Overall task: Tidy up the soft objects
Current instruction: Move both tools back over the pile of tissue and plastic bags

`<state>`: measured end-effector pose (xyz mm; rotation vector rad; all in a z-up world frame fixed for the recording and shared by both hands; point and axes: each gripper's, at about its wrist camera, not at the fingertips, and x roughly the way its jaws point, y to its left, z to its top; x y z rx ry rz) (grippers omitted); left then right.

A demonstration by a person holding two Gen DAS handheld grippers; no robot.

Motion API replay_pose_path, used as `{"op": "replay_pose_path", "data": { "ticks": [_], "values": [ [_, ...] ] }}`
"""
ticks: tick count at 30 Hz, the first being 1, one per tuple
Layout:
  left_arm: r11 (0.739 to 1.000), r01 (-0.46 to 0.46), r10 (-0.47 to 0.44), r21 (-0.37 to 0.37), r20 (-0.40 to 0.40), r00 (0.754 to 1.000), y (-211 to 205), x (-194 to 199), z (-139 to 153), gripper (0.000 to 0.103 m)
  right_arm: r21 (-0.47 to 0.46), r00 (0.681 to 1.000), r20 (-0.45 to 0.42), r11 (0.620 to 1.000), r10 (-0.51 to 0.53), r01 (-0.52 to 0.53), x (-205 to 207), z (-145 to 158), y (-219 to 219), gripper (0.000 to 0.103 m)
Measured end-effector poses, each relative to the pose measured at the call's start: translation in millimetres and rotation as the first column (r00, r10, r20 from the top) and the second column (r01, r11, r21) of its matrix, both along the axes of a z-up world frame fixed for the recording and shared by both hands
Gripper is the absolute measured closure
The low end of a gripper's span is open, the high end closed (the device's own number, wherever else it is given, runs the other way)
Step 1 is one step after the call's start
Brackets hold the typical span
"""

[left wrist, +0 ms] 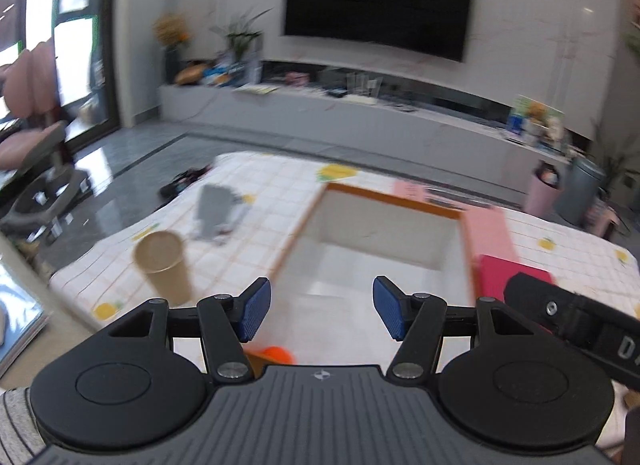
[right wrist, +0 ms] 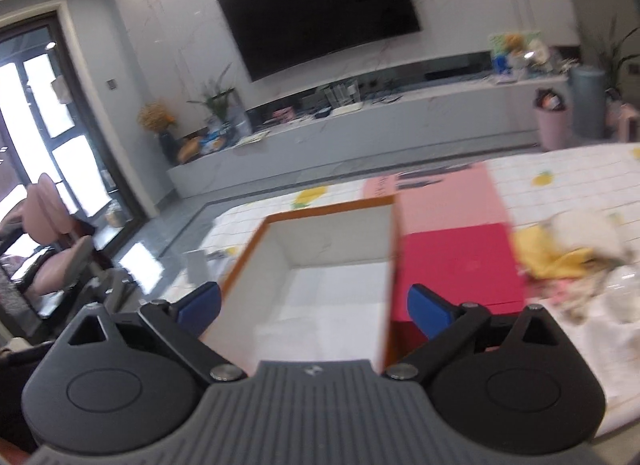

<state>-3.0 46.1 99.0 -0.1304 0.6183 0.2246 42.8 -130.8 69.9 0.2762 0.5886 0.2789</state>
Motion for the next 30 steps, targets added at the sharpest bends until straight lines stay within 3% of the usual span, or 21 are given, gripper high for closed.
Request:
{"op": "replay_pose_path", "data": {
  "ticks": [4,8,13,17,20,25,27,30],
  "values": [
    [0.996,0.081,-0.081,0.02,-0.005,0.997,-36.9,1.1,-0.1,0.033,-0.023,0.996,0.039,0.996,-0.086,0.087,-13.3,12.0,-41.2,0.005],
    [0.992,0.124,-0.125,-0.026,-0.016,0.992,-65.7,6.9,-4.1,0.033,-0.104,0.971,0.083,0.967,-0.223,0.231,-22.4,18.5,-80.6,0.005],
    [0.976,0.215,-0.216,-0.025,-0.063,0.974,-110.0,16.3,-25.0,0.033,-0.112,0.945,0.068,0.938,-0.321,0.327,-28.7,9.0,-131.1,0.004],
    [0.952,0.306,-0.305,0.015,-0.06,0.951,-146.4,19.4,-48.1,0.033,-0.029,0.934,-0.026,0.934,-0.357,0.356,-18.6,-15.8,-167.2,0.003],
    [0.921,0.384,-0.382,0.066,-0.044,0.923,-169.5,19.4,-68.2,0.033,0.054,0.941,-0.106,0.943,-0.323,0.33,-6.2,-39.6,-184.3,0.003],
    [0.868,0.484,-0.479,0.109,-0.069,0.875,-191.4,27.0,-109.6,0.033,0.055,0.917,-0.22,0.934,-0.333,0.353,16.3,-76.2,-192.7,0.008],
    [0.85,0.516,-0.511,0.102,-0.075,0.856,-197.6,27.0,-125.5,0.033,0.061,0.901,-0.262,0.925,-0.346,0.374,22.8,-88.7,-198.6,0.02],
    [0.824,0.562,-0.557,0.074,-0.072,0.827,-204.3,32.4,-143.4,0.038,0.064,0.869,-0.281,0.895,-0.408,0.441,25.5,-95.5,-210.5,0.02]
  ]
}}
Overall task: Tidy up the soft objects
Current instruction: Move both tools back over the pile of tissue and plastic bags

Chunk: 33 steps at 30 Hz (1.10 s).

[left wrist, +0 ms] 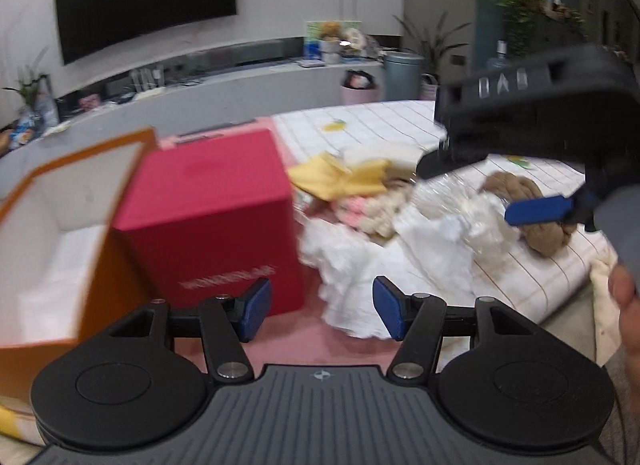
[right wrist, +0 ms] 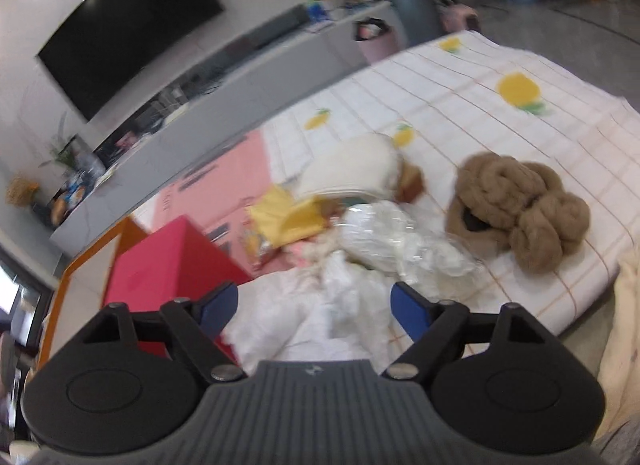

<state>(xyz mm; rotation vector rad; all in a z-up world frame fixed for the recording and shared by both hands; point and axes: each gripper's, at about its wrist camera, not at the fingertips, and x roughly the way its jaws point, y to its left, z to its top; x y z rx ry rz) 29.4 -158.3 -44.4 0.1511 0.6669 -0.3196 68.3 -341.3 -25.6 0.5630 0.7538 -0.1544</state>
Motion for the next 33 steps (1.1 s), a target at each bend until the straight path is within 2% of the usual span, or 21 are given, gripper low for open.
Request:
{"op": "replay_pose_path", "data": {
  "ticks": [4,6,10,13,14,16,19,21,23,25,27,29,30,33],
  "values": [
    [1.0,0.015,-0.015,0.013,-0.012,1.0,-9.7,6.5,-21.3,0.043,-0.038,0.997,0.002,0.996,-0.081,0.081,-1.6,2.3,-12.3,0.02],
    [0.999,0.018,-0.018,0.028,0.006,1.0,-16.2,7.6,-30.3,0.053,-0.042,0.995,0.001,0.994,-0.096,0.096,-0.3,-0.7,-16.3,0.02],
    [0.999,0.03,-0.031,0.008,0.036,0.999,-24.6,7.6,-41.1,0.069,-0.019,0.996,-0.018,0.996,-0.087,0.087,7.8,-11.2,-18.0,0.02],
    [1.0,-0.011,0.01,0.024,0.037,0.999,-27.1,10.8,-47.3,0.086,-0.041,0.997,-0.039,0.997,-0.073,0.071,15.3,-14.7,-17.4,0.02],
    [1.0,-0.02,0.02,0.018,0.028,0.999,-26.0,12.2,-49.6,0.096,-0.057,0.997,-0.051,0.996,-0.064,0.061,18.2,-14.1,-16.8,0.02],
    [1.0,-0.001,0.001,-0.001,0.023,1.0,-22.3,11.2,-51.3,0.096,-0.095,0.996,-0.085,0.995,-0.033,0.025,26.1,-10.0,-18.2,0.02],
    [0.999,0.04,-0.042,0.027,0.074,0.996,-25.6,0.1,-50.5,0.097,-0.196,0.995,-0.082,0.978,0.054,-0.07,31.6,8.4,-17.5,0.02],
    [0.998,0.064,-0.065,0.016,0.066,0.996,-29.0,-4.4,-49.1,0.097,-0.273,0.981,-0.123,0.945,0.151,-0.179,39.9,18.1,-11.5,0.014],
    [0.996,0.092,-0.092,-0.008,0.048,0.995,-31.2,-9.1,-48.5,0.097,-0.326,0.952,-0.172,0.898,0.252,-0.297,51.5,21.3,-4.6,0.014],
    [0.993,0.121,-0.121,-0.01,0.053,0.991,-36.0,-15.4,-47.7,0.097,-0.325,0.921,-0.214,0.865,0.325,-0.381,63.9,18.7,-0.3,0.014],
    [0.989,0.145,-0.145,-0.003,0.067,0.987,-41.7,-22.6,-46.6,0.097,-0.281,0.902,-0.23,0.862,0.366,-0.421,75.2,9.2,-2.5,0.014],
    [0.986,0.169,-0.169,0.002,0.065,0.984,-47.2,-27.7,-46.5,0.097,-0.201,0.909,-0.225,0.896,0.351,-0.395,81.2,-4.2,-11.1,0.017],
    [0.983,0.182,-0.182,0.005,0.059,0.982,-50.2,-29.1,-47.6,0.097,-0.195,0.915,-0.235,0.906,0.329,-0.376,82.8,-11.0,-13.8,0.019],
    [0.974,0.225,-0.226,0.026,0.043,0.973,-58.8,-32.3,-52.1,0.097,-0.239,0.905,-0.28,0.89,0.319,-0.388,87.9,-27.5,-14.7,0.02]
  ]
}}
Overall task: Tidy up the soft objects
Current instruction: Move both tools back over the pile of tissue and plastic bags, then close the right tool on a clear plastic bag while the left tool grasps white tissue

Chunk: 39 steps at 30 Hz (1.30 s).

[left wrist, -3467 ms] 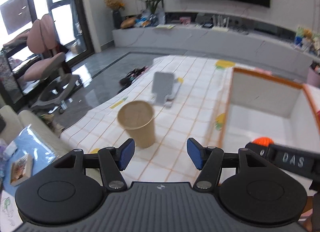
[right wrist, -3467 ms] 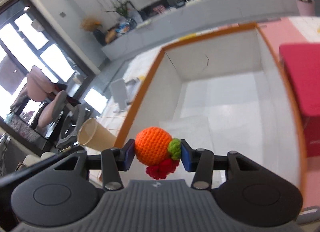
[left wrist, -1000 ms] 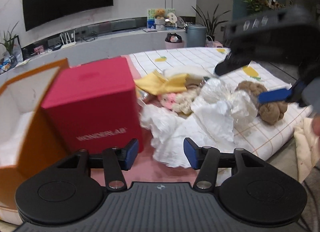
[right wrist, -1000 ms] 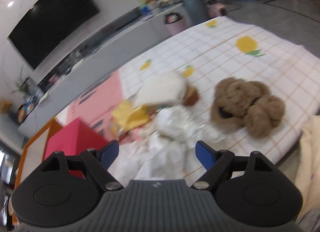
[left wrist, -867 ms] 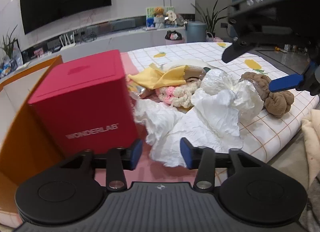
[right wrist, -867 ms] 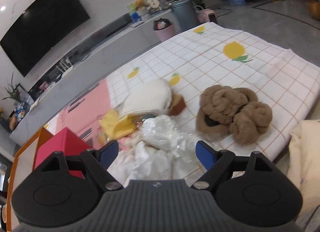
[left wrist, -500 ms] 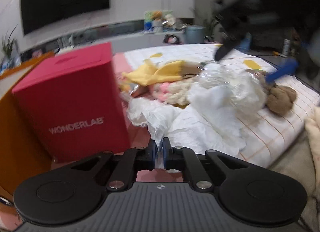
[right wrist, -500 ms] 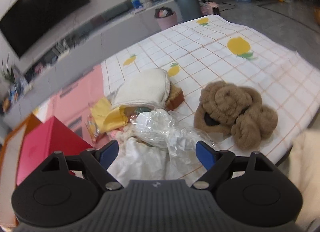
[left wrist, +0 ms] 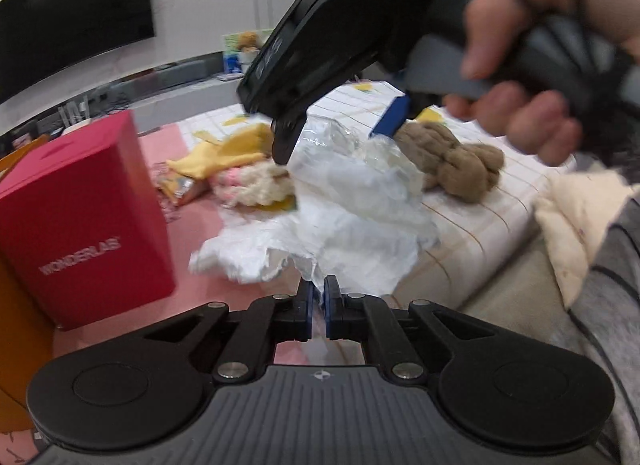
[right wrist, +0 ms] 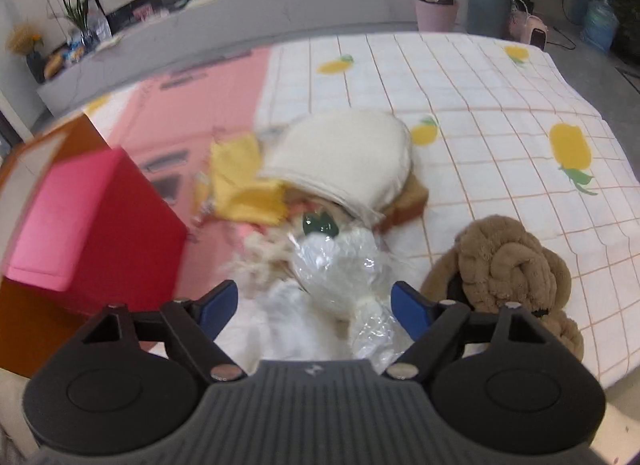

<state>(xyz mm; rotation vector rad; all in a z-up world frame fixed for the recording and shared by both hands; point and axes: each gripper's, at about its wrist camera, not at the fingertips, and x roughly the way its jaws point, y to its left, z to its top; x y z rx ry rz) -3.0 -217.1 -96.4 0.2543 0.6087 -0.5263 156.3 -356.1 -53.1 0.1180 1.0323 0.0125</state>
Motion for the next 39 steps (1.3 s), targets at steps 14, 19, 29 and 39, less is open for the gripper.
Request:
{"op": "replay_pose_path", "data": {
  "ticks": [14,19,29,39],
  "values": [
    [0.985,0.16,-0.17,-0.067,-0.215,0.962,25.8,10.6,36.3,0.047,0.001,0.996,-0.025,0.996,-0.091,0.091,13.1,-23.3,-19.5,0.048],
    [0.991,0.031,-0.069,-0.134,-0.29,0.955,50.7,32.0,52.1,0.035,0.044,0.989,-0.035,0.988,-0.145,0.147,5.2,-19.8,-28.9,0.04],
    [0.992,-0.095,0.062,-0.079,-0.349,0.935,62.3,56.0,39.3,0.035,0.169,0.963,-0.009,0.949,-0.27,0.268,-0.1,-12.5,-57.4,0.022],
    [0.995,-0.074,0.045,-0.066,-0.365,0.93,53.5,51.4,34.2,0.035,0.0,0.988,-0.026,0.988,-0.152,0.152,21.9,-28.4,-31.9,0.027]
  ]
}}
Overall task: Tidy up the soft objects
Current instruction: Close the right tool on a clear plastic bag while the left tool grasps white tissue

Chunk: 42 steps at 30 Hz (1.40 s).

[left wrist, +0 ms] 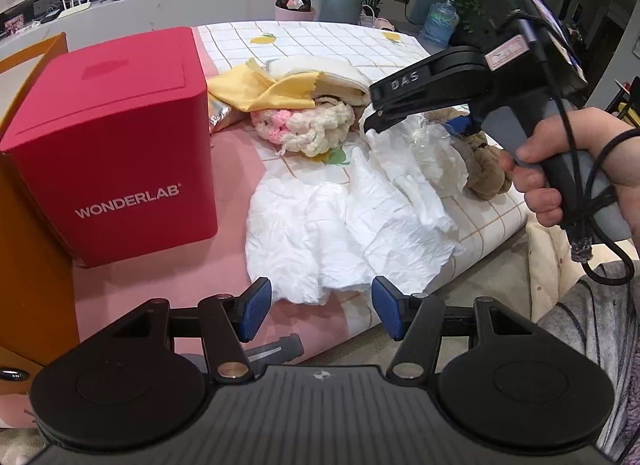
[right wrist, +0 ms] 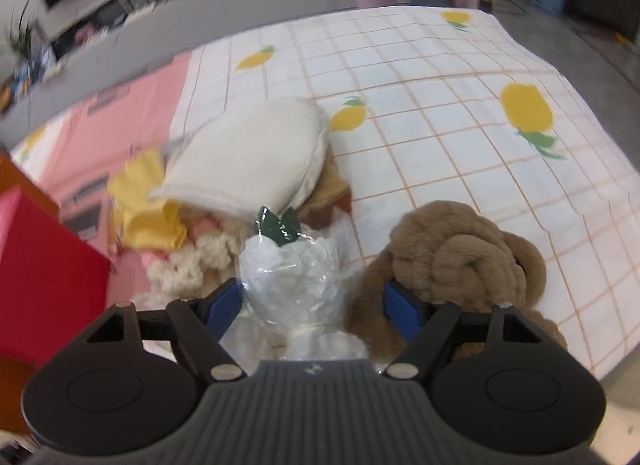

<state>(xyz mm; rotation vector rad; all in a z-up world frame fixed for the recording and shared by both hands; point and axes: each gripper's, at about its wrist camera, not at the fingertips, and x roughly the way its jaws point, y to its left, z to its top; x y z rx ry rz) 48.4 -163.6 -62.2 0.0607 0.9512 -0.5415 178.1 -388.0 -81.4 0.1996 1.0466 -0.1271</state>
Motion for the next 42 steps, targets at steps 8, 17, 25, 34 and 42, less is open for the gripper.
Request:
{"op": "replay_pose_path", "data": {
  "ticks": [8,17,25,34,42],
  "values": [
    [0.999,0.007,-0.008,-0.044,-0.04,0.999,3.2,6.9,-9.2,0.035,0.001,0.999,0.034,1.0,-0.006,0.006,-14.4,14.3,0.4,0.05],
    [0.994,-0.104,0.104,0.02,-0.006,0.995,0.7,18.5,-6.9,0.029,-0.01,1.0,0.02,1.0,-0.015,0.015,-53.8,16.6,-6.3,0.051],
    [0.987,-0.148,0.143,0.062,0.071,0.987,-9.6,23.3,-4.3,0.018,-0.091,0.998,0.042,0.995,0.054,-0.05,-58.4,18.9,19.8,0.051],
    [0.996,-0.09,0.088,-0.03,-0.047,0.995,-13.9,42.1,-24.4,0.019,0.047,0.993,-0.009,0.992,0.122,-0.121,-46.8,1.5,29.2,0.051],
    [0.993,-0.081,0.074,-0.086,-0.082,0.994,-15.9,38.3,-17.8,0.021,0.081,0.987,-0.016,0.984,0.161,-0.16,-48.2,-0.7,41.1,0.051]
  ]
}}
